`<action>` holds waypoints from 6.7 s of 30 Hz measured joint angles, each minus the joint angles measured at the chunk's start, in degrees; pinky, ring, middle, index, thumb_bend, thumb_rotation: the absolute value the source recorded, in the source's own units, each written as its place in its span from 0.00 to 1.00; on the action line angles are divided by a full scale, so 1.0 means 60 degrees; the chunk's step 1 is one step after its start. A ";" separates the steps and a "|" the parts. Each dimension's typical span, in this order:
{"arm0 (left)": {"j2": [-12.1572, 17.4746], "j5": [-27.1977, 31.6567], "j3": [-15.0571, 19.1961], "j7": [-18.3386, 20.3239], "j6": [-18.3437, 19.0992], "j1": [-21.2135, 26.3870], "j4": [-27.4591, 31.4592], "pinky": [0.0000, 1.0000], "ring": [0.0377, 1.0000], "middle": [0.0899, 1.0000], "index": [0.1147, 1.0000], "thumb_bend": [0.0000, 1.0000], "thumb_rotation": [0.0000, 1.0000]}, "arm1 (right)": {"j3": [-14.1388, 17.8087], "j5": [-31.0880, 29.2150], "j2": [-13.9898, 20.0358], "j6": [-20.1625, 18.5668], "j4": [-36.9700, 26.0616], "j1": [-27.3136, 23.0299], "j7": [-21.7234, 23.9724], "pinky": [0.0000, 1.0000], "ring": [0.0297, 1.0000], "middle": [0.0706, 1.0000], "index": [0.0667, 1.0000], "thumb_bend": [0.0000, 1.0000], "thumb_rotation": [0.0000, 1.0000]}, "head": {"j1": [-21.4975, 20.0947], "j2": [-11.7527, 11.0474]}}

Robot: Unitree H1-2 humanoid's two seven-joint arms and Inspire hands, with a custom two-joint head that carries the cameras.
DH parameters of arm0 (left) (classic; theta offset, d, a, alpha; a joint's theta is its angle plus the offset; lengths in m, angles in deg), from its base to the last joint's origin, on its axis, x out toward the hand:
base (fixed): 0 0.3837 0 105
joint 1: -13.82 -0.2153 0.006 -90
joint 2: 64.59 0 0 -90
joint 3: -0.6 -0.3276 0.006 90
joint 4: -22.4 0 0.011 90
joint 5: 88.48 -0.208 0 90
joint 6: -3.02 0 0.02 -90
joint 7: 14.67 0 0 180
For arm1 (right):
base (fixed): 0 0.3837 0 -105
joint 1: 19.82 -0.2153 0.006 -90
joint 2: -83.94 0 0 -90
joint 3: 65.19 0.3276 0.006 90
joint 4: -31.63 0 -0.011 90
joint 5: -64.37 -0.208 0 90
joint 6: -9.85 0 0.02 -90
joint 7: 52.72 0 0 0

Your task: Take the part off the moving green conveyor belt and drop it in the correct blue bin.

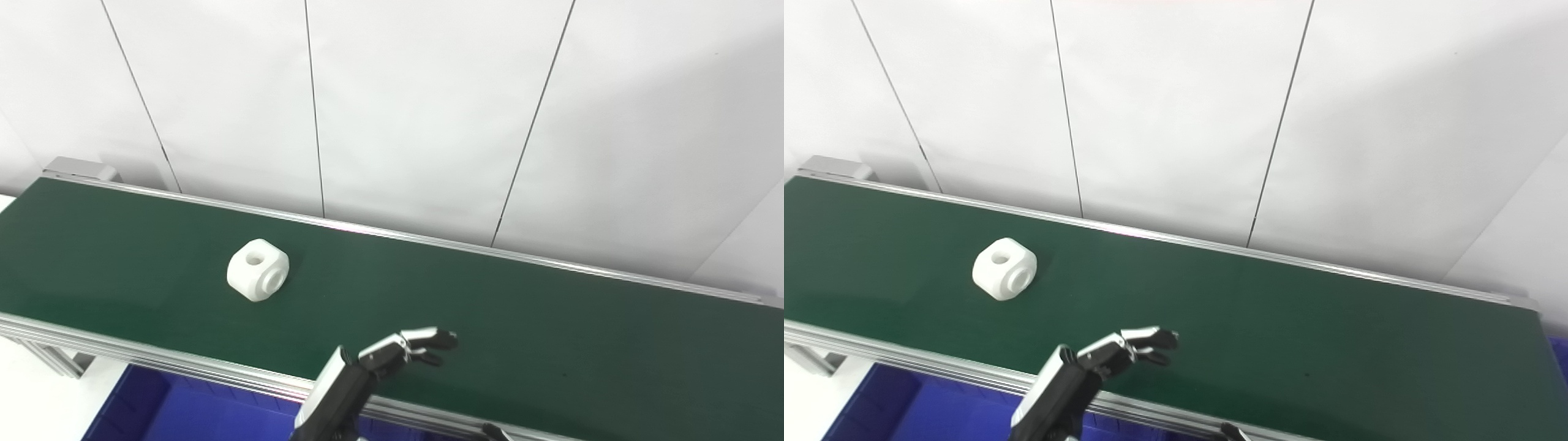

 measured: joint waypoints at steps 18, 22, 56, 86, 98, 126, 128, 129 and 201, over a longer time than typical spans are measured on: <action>0.0205 -0.5161 0.2111 -0.1083 0.1376 0.2261 0.0005 0.91 0.89 0.85 0.79 0.99 0.77 | -0.0004 0.0022 -0.0047 0.0156 0.0170 -0.0069 -0.0041 0.83 0.86 0.87 0.89 1.00 0.97 | 0.0014 -0.0147; 0.0179 -0.6322 0.2209 -0.1798 0.1599 0.2460 -0.0616 0.95 0.90 0.87 0.80 0.93 0.72 | -0.0004 0.0023 -0.0045 0.0163 0.0191 -0.0094 -0.0040 0.82 0.86 0.87 0.89 1.00 0.97 | 0.0029 -0.0161; 0.0955 -0.8016 0.2067 -0.6095 0.5088 0.4325 -0.3961 0.77 0.80 0.84 0.77 0.89 0.59 | -0.0009 -0.0045 -0.0041 0.0189 0.0255 -0.0140 0.0062 0.82 0.86 0.87 0.89 1.00 0.95 | 0.0161 -0.0190; 0.1229 -0.7483 0.1195 -0.6745 0.5378 0.4058 -0.5751 0.77 0.77 0.78 0.75 0.89 0.57 | -0.0004 -0.0027 -0.0174 0.0189 0.0249 -0.0119 0.0094 0.83 0.85 0.86 0.88 1.00 0.94 | -0.0059 -0.0073; 0.0954 -0.6768 0.0985 -0.7723 0.5199 0.4662 -0.7057 0.60 0.64 0.68 0.68 0.80 0.12 | -0.0007 -0.0026 -0.0184 0.0190 0.0246 -0.0112 0.0098 0.82 0.85 0.86 0.88 1.00 0.94 | -0.0161 -0.0059; 0.0334 -0.5026 0.0848 -0.8733 0.3955 0.5215 -0.7019 0.28 0.33 0.36 0.47 0.51 0.00 | -0.0074 -0.0019 -0.0181 0.0189 0.0173 -0.0032 0.0179 0.81 0.84 0.86 0.87 1.00 0.94 | -0.0118 0.0072; 0.0412 -0.5029 0.0854 -0.8497 0.4010 0.5101 -0.6514 0.28 0.33 0.37 0.47 0.51 0.00 | -0.0087 -0.0017 -0.0181 0.0189 0.0168 -0.0031 0.0179 0.81 0.84 0.86 0.87 1.00 0.93 | -0.0073 0.0131; 0.0476 -0.5045 0.0853 -0.8339 0.4073 0.4987 -0.6060 0.29 0.33 0.37 0.47 0.51 0.00 | -0.0093 -0.0017 -0.0182 0.0190 0.0164 -0.0028 0.0180 0.81 0.84 0.86 0.88 0.99 0.93 | -0.0073 0.0132; 0.0133 -0.9634 -0.0835 -0.2305 0.3953 -0.2271 0.1025 0.52 0.59 0.63 0.54 0.82 0.17 | -0.0221 -0.1475 0.0944 -0.1648 -0.3942 -0.0091 0.0089 0.83 0.84 0.86 0.90 0.90 0.98 | 0.2183 0.5830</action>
